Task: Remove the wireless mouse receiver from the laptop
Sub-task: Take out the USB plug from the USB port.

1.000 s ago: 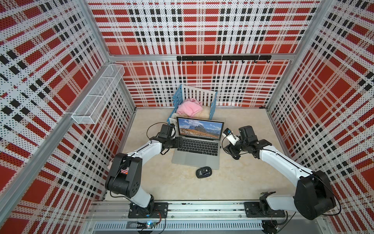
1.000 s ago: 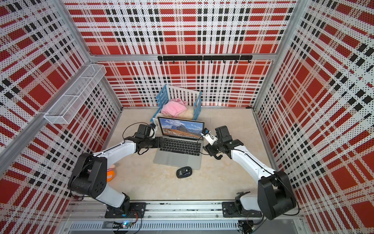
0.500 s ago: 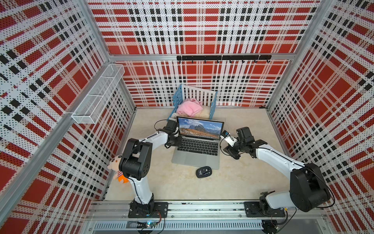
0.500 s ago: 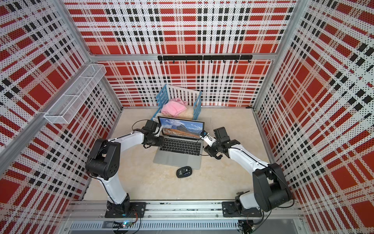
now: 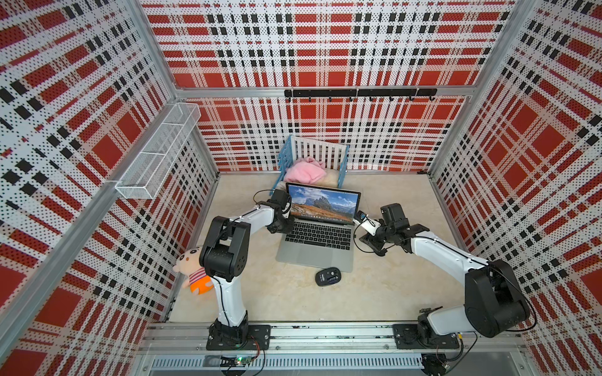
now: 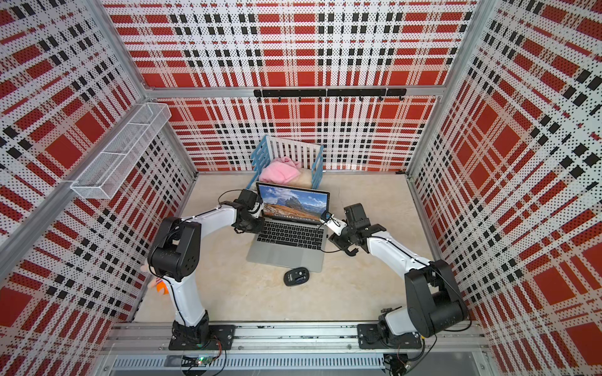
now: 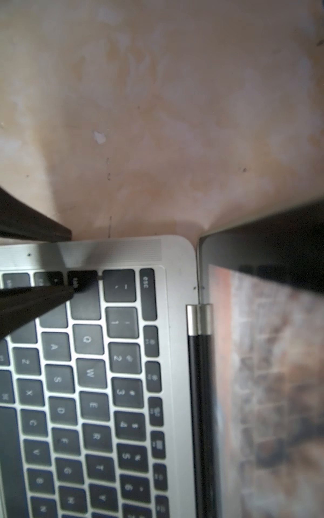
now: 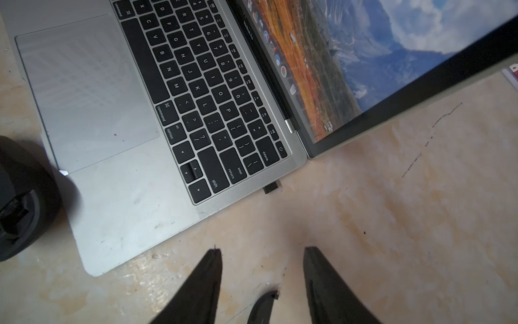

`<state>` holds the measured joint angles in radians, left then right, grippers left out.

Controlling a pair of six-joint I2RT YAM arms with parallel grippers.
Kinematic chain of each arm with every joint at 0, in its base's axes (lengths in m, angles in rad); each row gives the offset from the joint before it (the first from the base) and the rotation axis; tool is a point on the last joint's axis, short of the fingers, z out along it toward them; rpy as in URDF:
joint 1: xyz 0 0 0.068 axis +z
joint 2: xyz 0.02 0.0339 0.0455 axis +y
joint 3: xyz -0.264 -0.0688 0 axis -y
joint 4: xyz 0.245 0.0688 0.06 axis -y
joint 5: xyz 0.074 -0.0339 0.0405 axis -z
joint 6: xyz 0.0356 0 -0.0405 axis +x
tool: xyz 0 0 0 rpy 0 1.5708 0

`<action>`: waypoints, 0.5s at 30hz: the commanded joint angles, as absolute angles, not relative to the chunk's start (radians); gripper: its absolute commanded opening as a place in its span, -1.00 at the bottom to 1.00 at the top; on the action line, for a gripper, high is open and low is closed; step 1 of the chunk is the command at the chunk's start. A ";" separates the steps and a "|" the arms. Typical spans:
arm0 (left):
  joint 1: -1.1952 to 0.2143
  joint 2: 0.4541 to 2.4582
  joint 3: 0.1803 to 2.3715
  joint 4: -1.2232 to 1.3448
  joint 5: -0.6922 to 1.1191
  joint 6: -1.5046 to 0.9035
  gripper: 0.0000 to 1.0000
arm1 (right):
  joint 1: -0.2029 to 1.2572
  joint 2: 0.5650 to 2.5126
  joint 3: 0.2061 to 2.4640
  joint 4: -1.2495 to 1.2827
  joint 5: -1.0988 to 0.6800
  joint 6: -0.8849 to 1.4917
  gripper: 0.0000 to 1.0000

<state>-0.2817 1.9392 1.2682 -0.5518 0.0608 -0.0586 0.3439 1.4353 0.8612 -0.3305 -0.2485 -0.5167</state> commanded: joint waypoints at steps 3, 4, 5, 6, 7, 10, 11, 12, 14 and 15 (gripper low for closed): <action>-0.284 2.012 1.262 -0.580 0.061 -0.040 -0.45 | 0.324 1.482 0.874 -0.344 -0.296 -0.599 0.09; -0.285 2.011 1.260 -0.580 0.061 -0.038 -0.45 | 0.325 1.494 0.878 -0.346 -0.296 -0.608 0.09; -0.285 2.012 1.258 -0.581 0.061 -0.037 -0.44 | 0.324 1.509 0.883 -0.348 -0.295 -0.621 0.10; -0.287 2.013 1.257 -0.582 0.059 -0.037 -0.44 | 0.324 1.525 0.887 -0.351 -0.293 -0.637 0.09; -0.287 2.013 1.254 -0.583 0.060 -0.036 -0.45 | 0.324 1.540 0.892 -0.353 -0.293 -0.652 0.09; -0.288 2.021 1.253 -0.591 0.068 -0.033 -0.45 | 0.324 1.591 0.909 -0.342 -0.267 -0.695 0.11; -0.290 2.023 1.253 -0.591 0.072 -0.033 -0.45 | 0.324 1.613 0.919 -0.340 -0.258 -0.720 0.10; -0.291 2.026 1.252 -0.591 0.072 -0.031 -0.45 | 0.324 1.626 0.926 -0.342 -0.256 -0.748 0.09; -0.298 2.035 1.252 -0.591 0.068 -0.032 -0.45 | 0.325 1.663 0.951 -0.343 -0.244 -0.784 0.09; -0.302 2.038 1.251 -0.594 0.066 -0.031 -0.46 | 0.325 1.683 0.969 -0.350 -0.241 -0.800 0.09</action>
